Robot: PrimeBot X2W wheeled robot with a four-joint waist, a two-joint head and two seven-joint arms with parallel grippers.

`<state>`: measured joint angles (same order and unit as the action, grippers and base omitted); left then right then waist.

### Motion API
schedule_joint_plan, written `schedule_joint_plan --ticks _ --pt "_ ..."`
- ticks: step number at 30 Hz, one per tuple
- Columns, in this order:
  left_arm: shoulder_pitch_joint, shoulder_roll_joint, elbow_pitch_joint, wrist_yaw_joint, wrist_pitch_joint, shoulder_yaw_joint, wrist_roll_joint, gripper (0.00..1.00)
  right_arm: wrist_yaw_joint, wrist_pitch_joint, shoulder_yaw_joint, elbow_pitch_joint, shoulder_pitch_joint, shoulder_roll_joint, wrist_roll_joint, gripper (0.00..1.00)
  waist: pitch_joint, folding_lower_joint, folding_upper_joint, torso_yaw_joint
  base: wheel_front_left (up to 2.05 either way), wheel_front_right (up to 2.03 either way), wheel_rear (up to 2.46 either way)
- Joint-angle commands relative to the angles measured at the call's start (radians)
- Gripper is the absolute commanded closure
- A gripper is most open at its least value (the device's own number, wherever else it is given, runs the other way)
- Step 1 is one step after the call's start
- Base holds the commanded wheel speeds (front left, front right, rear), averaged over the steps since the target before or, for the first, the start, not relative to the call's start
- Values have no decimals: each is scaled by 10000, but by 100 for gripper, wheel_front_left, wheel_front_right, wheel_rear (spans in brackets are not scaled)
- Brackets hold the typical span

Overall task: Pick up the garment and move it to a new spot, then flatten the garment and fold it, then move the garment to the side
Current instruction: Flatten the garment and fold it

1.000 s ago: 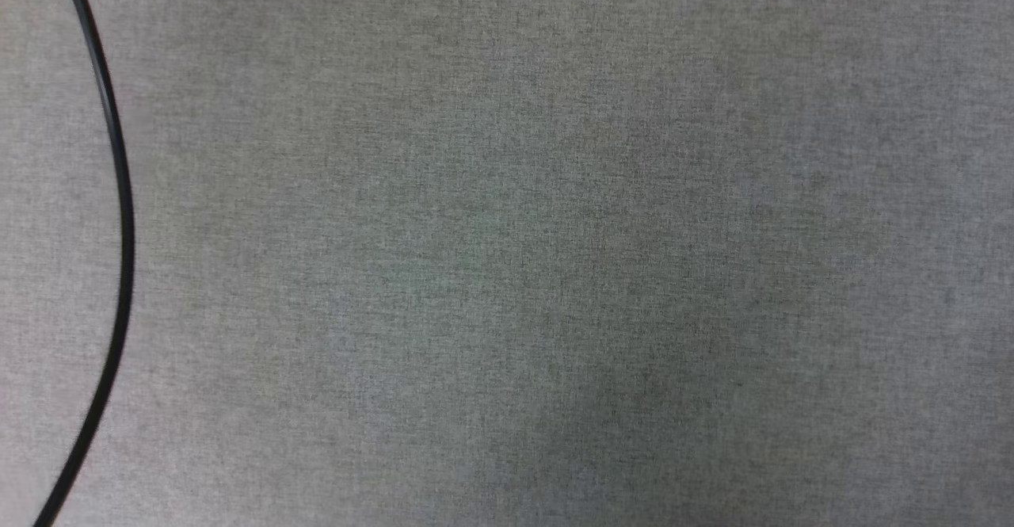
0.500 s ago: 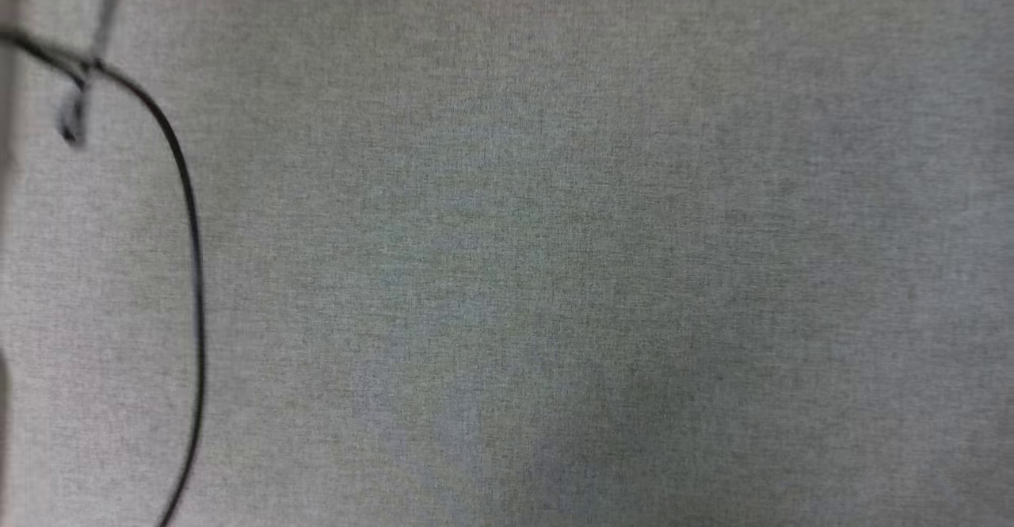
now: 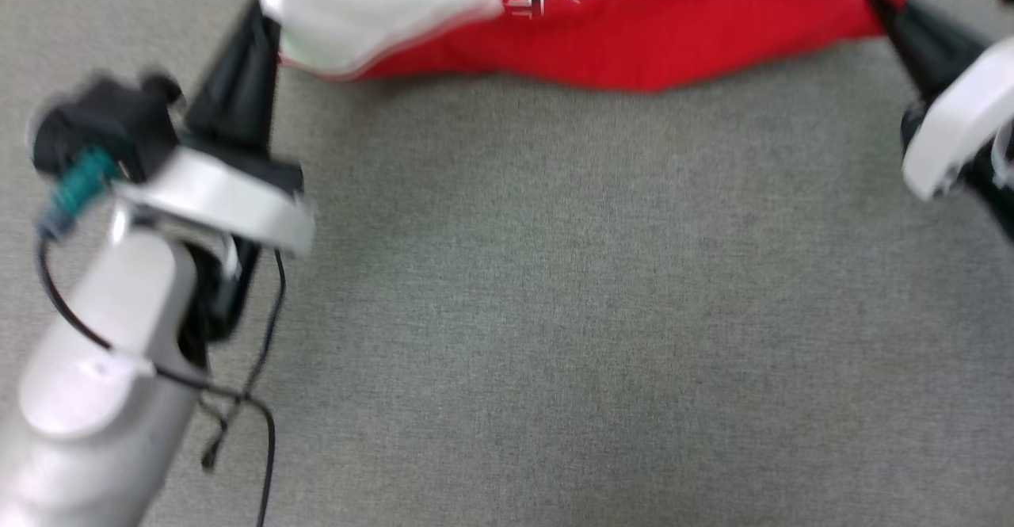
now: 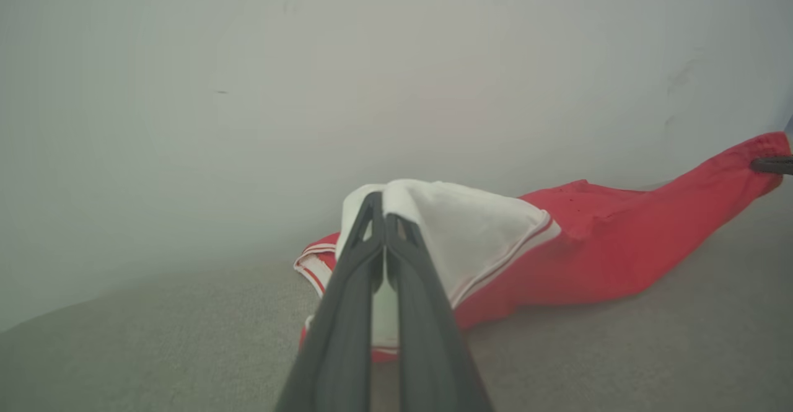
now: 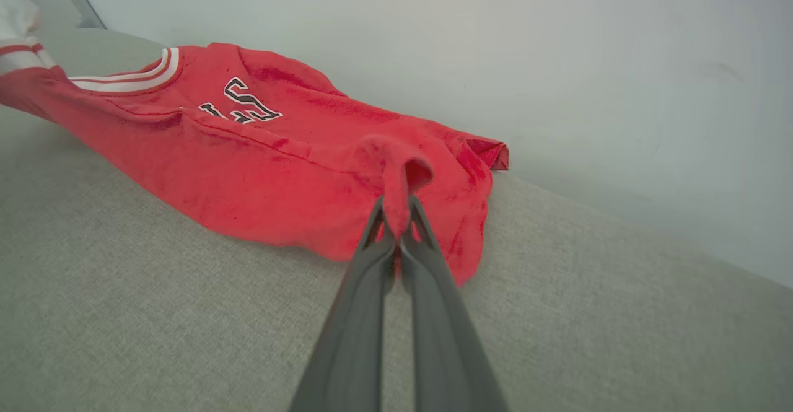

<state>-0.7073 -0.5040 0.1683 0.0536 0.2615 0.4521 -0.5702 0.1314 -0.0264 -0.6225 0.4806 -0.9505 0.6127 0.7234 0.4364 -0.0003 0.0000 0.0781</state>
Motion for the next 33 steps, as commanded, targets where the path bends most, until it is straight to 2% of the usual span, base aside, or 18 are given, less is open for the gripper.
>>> schedule_joint_plan --ticks 1,17,33 --pt "518 -78 -127 89 45 88 -30 100 -15 39 4 -114 513 74 90 100 -485 3 0 36 0 0 0" --pt "5548 -310 -834 1078 -316 394 -1162 100 -15 102 598 -817 5143 380 -52 100 -2539 3 0 118 0 0 0" --pt "9065 -331 -1543 1598 -628 470 -2538 100 -15 -715 1861 -1898 8845 324 59 100 -3856 3 0 52 0 0 0"
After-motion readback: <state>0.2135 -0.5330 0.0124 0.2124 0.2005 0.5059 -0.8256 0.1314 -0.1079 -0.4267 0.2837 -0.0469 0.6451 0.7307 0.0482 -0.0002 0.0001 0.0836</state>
